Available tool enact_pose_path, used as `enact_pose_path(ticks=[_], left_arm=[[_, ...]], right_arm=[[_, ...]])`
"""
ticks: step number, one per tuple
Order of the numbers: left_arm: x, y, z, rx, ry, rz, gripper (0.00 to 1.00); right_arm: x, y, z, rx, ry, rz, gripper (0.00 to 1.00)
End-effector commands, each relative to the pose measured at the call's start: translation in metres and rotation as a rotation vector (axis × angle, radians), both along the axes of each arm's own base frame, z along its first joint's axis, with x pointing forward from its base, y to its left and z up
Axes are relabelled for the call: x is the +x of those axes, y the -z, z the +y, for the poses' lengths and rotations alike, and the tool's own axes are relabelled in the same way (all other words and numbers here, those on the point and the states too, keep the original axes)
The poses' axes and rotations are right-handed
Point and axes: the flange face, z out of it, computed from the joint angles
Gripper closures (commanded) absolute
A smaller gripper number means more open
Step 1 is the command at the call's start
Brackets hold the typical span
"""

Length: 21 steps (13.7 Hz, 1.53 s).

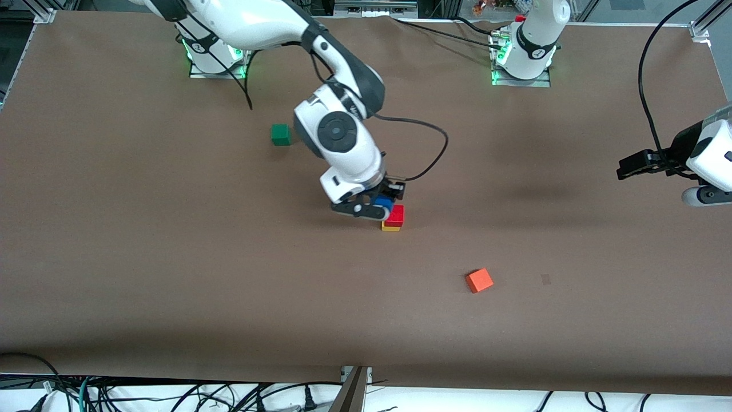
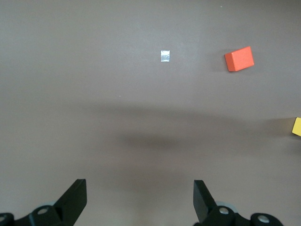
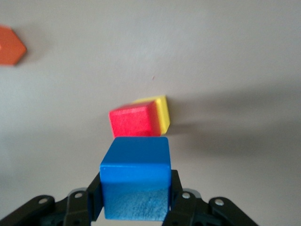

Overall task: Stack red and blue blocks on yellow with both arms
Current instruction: 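Carry the blue cube with the right gripper over the red cube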

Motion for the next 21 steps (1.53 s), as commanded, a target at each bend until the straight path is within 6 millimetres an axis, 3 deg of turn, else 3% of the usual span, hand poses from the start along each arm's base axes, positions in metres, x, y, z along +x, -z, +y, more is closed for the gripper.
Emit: enact_pose_path(ticks=[1, 5, 10, 15, 21], left_arm=[[0.003, -0.006, 0.001, -0.016, -0.004, -0.011, 0.00], [0.004, -0.005, 0.002, -0.018, -0.006, -0.010, 0.00], [0.003, -0.006, 0.002, -0.018, -0.006, -0.011, 0.00], [0.004, -0.005, 0.003, -0.018, -0.006, -0.010, 0.00], [0.003, -0.006, 0.003, -0.018, -0.004, -0.011, 0.00]], right_arm=[[-0.004, -0.006, 0.010, -0.042, -0.028, -0.036, 0.81], [-0.005, -0.004, 0.011, -0.065, -0.054, -0.068, 0.81], [0.009, 0.015, 0.020, -0.068, -0.066, -0.122, 0.79], [0.012, 0.013, 0.020, -0.056, -0.061, -0.137, 0.78], [0.013, 0.019, 0.021, -0.046, -0.057, -0.145, 0.65]])
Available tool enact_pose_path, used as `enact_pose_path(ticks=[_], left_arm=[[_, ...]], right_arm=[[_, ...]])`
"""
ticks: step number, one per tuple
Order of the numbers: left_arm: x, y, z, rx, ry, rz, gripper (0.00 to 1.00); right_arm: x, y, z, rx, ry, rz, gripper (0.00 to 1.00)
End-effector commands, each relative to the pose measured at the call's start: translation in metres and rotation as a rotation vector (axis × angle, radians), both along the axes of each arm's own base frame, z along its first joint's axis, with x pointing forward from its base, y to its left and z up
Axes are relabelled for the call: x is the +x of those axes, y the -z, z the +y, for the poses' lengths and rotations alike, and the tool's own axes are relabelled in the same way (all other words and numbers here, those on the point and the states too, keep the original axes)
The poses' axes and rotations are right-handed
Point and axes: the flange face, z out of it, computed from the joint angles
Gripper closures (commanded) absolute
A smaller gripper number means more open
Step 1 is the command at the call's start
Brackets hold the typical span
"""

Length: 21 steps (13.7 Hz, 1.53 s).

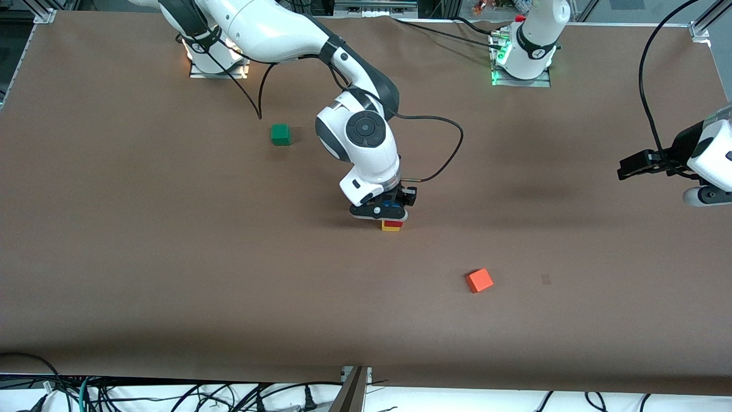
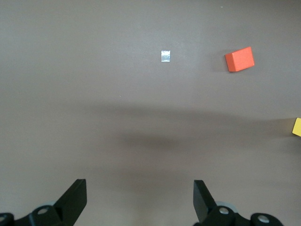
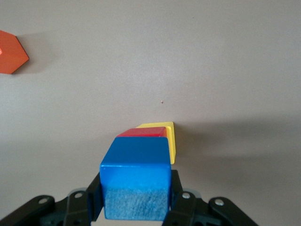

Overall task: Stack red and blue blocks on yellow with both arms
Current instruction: 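Lower the blue cube onto the red cube and open the right gripper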

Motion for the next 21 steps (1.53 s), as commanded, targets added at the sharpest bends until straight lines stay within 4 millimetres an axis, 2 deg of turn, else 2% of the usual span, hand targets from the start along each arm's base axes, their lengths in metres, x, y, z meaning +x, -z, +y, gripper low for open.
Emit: enact_pose_path(ticks=[1, 3, 5, 10, 12, 13, 14, 15, 18, 21], left_arm=[[0.003, -0.006, 0.003, -0.018, -0.004, -0.011, 0.00], [0.003, -0.006, 0.002, -0.018, -0.001, -0.011, 0.00], [0.003, -0.006, 0.003, -0.018, -0.004, -0.011, 0.00], [0.003, -0.006, 0.003, -0.018, -0.002, -0.011, 0.00], [0.003, -0.006, 0.003, -0.018, -0.004, -0.011, 0.00], [0.003, -0.006, 0.003, -0.018, -0.002, -0.011, 0.00], [0.003, -0.006, 0.003, -0.018, -0.004, -0.011, 0.00], [0.003, -0.006, 0.003, -0.018, -0.002, -0.011, 0.00], [0.003, -0.005, 0.003, -0.019, -0.002, -0.009, 0.00], [0.003, -0.005, 0.003, -0.019, -0.002, -0.009, 0.00]], right_arm=[[0.003, -0.002, 0.004, 0.002, -0.004, -0.023, 0.59], [0.005, -0.002, 0.002, 0.001, -0.001, -0.022, 0.46], [0.006, -0.002, 0.002, 0.001, 0.001, -0.023, 0.00], [0.007, -0.009, -0.002, 0.001, 0.009, -0.019, 0.00], [0.011, -0.019, -0.012, -0.023, 0.016, 0.004, 0.00], [0.018, -0.041, -0.020, -0.007, 0.028, -0.010, 0.00], [0.028, -0.065, -0.033, 0.013, 0.052, -0.018, 0.00], [0.038, -0.078, -0.050, 0.010, 0.074, -0.015, 0.00], [0.041, -0.136, -0.098, -0.048, 0.090, 0.036, 0.00], [0.042, -0.179, -0.169, -0.055, 0.072, 0.100, 0.00]])
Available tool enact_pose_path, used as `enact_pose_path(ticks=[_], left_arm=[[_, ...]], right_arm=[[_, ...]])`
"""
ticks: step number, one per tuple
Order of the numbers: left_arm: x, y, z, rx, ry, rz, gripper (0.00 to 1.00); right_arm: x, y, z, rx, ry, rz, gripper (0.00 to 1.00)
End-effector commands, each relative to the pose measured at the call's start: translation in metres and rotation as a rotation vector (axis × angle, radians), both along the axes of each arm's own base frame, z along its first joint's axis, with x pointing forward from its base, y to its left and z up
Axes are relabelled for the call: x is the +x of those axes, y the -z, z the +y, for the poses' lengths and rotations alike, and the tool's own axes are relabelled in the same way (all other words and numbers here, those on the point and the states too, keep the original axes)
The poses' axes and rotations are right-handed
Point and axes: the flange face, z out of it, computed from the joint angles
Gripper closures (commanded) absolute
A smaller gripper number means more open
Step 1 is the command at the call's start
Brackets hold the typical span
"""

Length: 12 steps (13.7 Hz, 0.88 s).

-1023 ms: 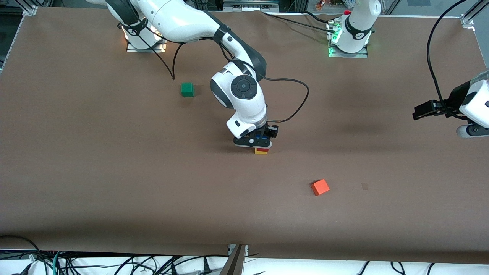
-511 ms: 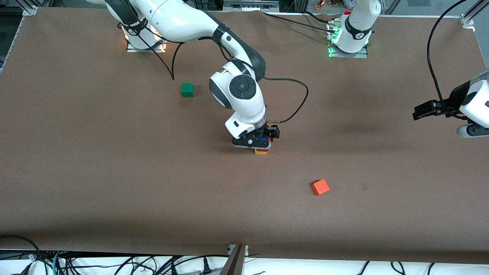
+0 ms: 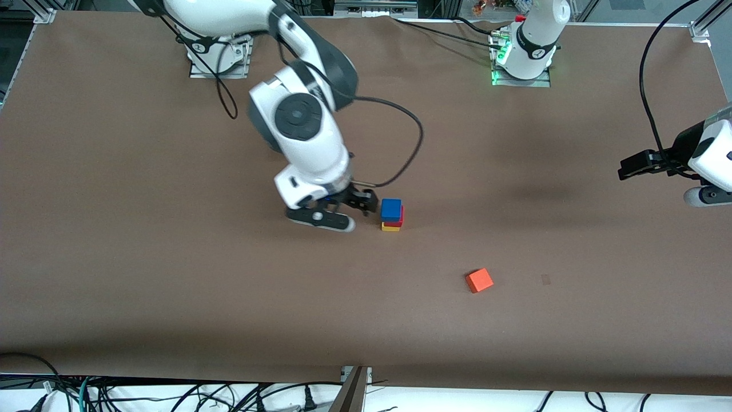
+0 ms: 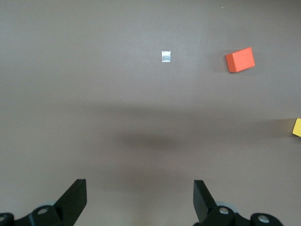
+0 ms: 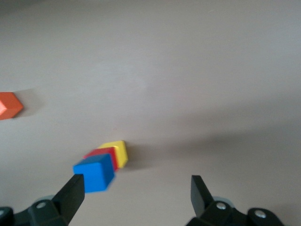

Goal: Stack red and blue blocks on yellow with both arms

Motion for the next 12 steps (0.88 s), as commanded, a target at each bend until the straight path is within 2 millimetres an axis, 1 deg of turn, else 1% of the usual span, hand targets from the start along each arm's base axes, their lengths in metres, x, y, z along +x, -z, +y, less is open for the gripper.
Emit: enact_pose_path(ticks=[1, 2, 3, 5, 8, 10, 11, 12], left_arm=[[0.003, -0.005, 0.002, -0.019, 0.000, -0.010, 0.00], [0.003, -0.005, 0.002, -0.019, 0.000, -0.010, 0.00], [0.003, -0.005, 0.002, -0.020, -0.002, -0.010, 0.00], [0.003, -0.005, 0.002, -0.019, -0.002, -0.009, 0.00], [0.003, -0.005, 0.002, -0.019, -0.002, -0.009, 0.00], [0.003, -0.005, 0.002, -0.019, 0.000, -0.010, 0.00], [0.003, -0.005, 0.002, -0.019, 0.000, -0.009, 0.00], [0.003, -0.005, 0.002, -0.019, 0.000, -0.010, 0.00]], right_arm=[[-0.009, -0.036, -0.073, 0.059, -0.012, 0.080, 0.00], [-0.006, -0.045, -0.110, 0.089, 0.000, 0.096, 0.00], [-0.007, -0.055, -0.142, 0.090, -0.027, 0.090, 0.00], [-0.019, -0.073, -0.200, 0.061, -0.070, 0.106, 0.00], [-0.046, -0.101, -0.264, 0.042, -0.112, 0.122, 0.00], [-0.062, -0.115, -0.302, 0.017, -0.149, 0.129, 0.00], [-0.069, -0.118, -0.324, -0.019, -0.159, 0.121, 0.00], [-0.079, -0.122, -0.332, -0.040, -0.182, 0.113, 0.00]])
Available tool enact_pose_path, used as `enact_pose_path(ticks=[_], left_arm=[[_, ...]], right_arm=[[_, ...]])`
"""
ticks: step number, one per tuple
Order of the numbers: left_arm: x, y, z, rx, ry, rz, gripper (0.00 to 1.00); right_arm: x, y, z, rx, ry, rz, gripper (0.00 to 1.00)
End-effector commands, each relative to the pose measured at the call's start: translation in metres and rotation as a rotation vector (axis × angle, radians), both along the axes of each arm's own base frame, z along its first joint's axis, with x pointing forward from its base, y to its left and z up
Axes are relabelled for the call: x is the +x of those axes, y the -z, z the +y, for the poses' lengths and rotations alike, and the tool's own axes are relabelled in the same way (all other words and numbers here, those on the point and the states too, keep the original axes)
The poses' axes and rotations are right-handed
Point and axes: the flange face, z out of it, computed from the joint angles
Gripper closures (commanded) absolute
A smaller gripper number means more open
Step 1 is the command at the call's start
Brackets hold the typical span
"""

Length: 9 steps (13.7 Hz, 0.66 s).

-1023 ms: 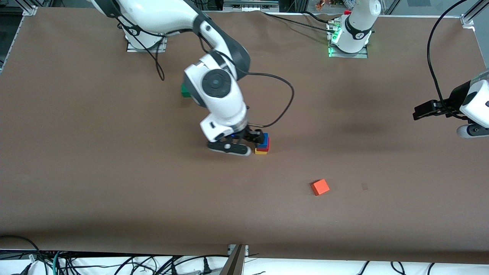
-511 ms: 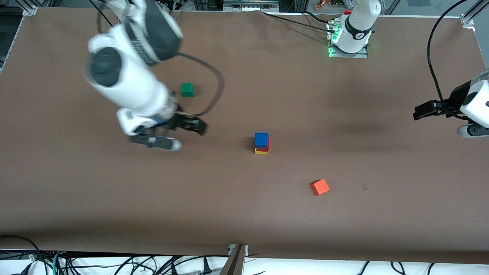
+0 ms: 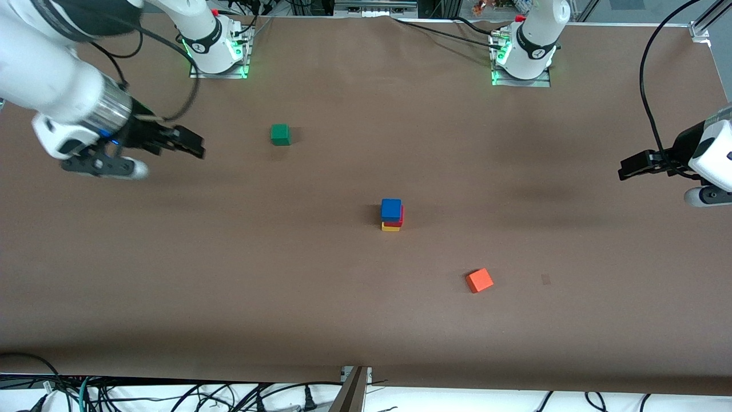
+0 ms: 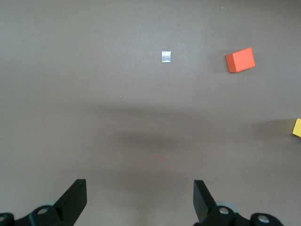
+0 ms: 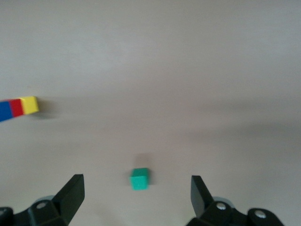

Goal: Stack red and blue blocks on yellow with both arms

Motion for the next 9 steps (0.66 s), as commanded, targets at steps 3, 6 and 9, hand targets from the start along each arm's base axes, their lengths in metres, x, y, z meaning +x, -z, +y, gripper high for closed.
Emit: enact_pose_path(ticks=[3, 6, 9], left_arm=[[0.003, -0.006, 0.002, -0.018, 0.000, -0.010, 0.00], [0.003, -0.006, 0.003, -0.018, -0.003, -0.010, 0.00], [0.002, -0.006, 0.013, -0.020, -0.018, -0.010, 0.00]], right_arm=[[-0.032, -0.011, -0.041, -0.051, -0.116, -0.015, 0.00], [-0.027, -0.016, -0.047, -0.066, -0.144, -0.030, 0.00], [-0.016, -0.026, -0.044, -0.069, -0.147, -0.052, 0.00]])
